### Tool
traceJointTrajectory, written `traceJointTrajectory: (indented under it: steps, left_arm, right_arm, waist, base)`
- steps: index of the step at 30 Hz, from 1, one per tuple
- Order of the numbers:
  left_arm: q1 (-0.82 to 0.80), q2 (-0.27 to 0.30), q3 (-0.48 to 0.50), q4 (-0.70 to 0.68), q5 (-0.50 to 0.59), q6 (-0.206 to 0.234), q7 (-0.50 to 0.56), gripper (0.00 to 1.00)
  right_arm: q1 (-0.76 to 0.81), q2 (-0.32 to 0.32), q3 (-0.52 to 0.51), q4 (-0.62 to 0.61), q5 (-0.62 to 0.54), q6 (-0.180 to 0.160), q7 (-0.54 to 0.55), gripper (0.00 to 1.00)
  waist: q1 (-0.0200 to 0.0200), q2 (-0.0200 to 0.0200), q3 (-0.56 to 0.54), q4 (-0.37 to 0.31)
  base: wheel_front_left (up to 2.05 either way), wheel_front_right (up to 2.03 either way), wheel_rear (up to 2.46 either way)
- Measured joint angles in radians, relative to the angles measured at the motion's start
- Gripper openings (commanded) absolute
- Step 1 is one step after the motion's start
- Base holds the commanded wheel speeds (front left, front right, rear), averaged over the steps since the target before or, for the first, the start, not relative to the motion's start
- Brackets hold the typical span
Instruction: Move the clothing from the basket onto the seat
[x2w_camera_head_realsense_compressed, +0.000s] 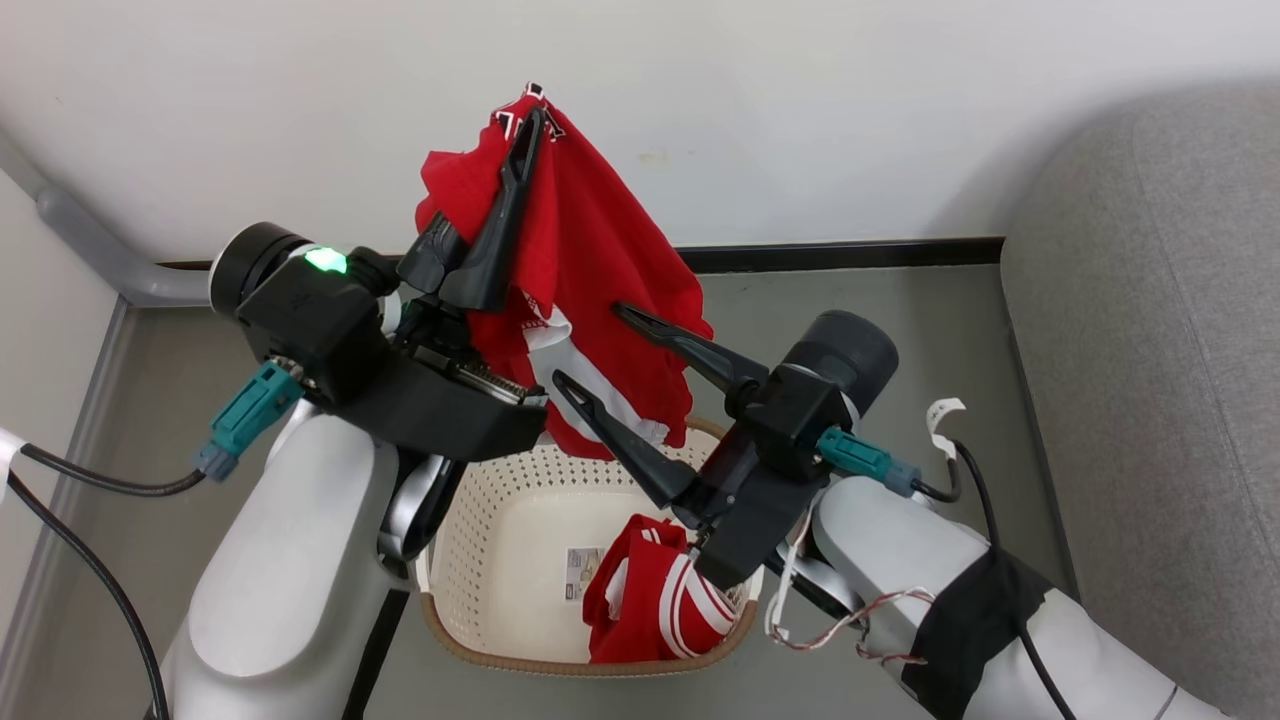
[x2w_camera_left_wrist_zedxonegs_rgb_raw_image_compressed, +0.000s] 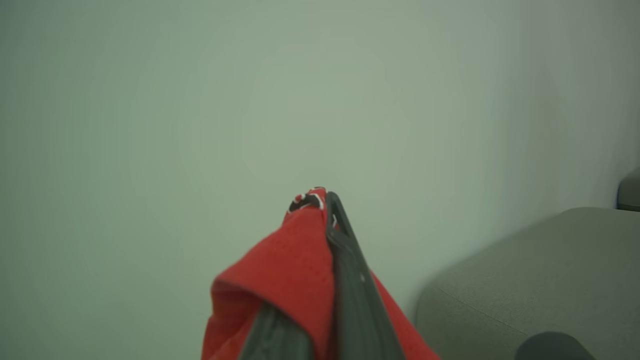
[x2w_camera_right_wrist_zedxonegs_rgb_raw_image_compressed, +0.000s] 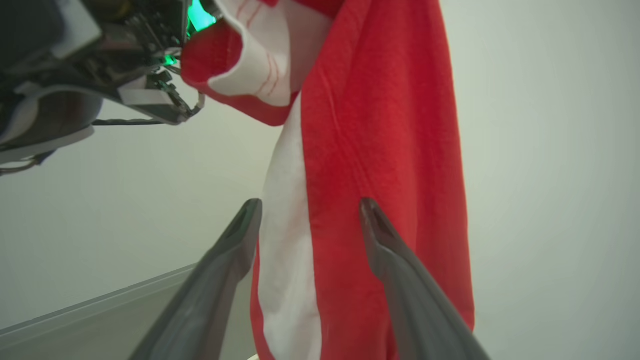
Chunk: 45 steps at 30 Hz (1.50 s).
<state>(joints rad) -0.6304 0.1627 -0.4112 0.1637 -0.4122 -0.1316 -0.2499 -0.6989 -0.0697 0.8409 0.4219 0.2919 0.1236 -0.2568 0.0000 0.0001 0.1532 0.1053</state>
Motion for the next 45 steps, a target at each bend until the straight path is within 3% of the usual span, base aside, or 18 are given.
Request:
traceJointTrajectory:
  steps: [4, 7, 17, 21, 22, 23, 44, 45]
  left_arm:
    - [-0.001, 0.0, -0.005, -0.013, 0.0, 0.0, 0.0, 0.0]
    - [-0.001, -0.007, -0.015, -0.021, 0.0, 0.0, 0.0, 0.0]
    - [-0.014, -0.037, -0.067, -0.046, -0.009, 0.0, 0.0, 0.0]
    - [-0.019, -0.041, -0.081, -0.049, -0.013, 0.0, 0.0, 0.0]
    - [-0.019, -0.04, -0.082, -0.049, -0.017, 0.0, 0.0, 0.0]
    - [-0.019, -0.04, -0.083, -0.048, -0.02, 0.0, 0.0, 0.0]
    - [0.016, -0.008, -0.011, 0.039, -0.035, 0.001, -0.007, 0.0]
    - [0.023, -0.008, -0.008, 0.046, -0.035, 0.002, -0.007, 0.16]
  right_arm:
    - [-0.038, 0.0, 0.033, 0.016, 0.031, -0.001, 0.0, 1.0]
    - [-0.057, -0.001, 0.05, 0.033, 0.056, -0.021, 0.0, 1.0]
    - [-0.135, 0.0, 0.148, 0.066, 0.147, -0.118, 0.0, 1.0]
    - [-0.175, 0.0, 0.171, 0.085, 0.179, -0.172, 0.0, 1.0]
    - [-0.183, 0.0, 0.174, 0.089, 0.189, -0.185, 0.0, 0.4]
    - [-0.191, 0.0, 0.178, 0.096, 0.201, -0.196, 0.0, 0.0]
    - [-0.213, 0.0, 0.167, 0.11, 0.329, -0.222, 0.0, 0.0]
    - [-0.213, 0.0, 0.161, 0.109, 0.33, -0.223, 0.0, 0.0]
  waist:
    - [0.0, 0.0, 0.002, 0.009]
    - [0.0, 0.0, 0.004, 0.016]
    - [0.0, 0.0, 0.008, 0.043]
    - [0.0, -0.0001, 0.011, 0.053]
    - [0.0, 0.0, 0.012, 0.056]
    - [0.0, 0.0, 0.013, 0.058]
    - [0.0, 0.0, 0.006, 0.025]
    - [0.0, 0.0, 0.004, 0.023]
  base:
    - [0.0, 0.0, 0.0]
    - [0.0, 0.0, 0.0]
    - [0.0, 0.0, 0.0]
    - [0.0, 0.0, 0.0]
    - [0.0, 0.0, 0.0]
    - [0.0, 0.0, 0.0]
    - [0.0, 0.0, 0.0]
    - [0.0, 0.0, 0.0]
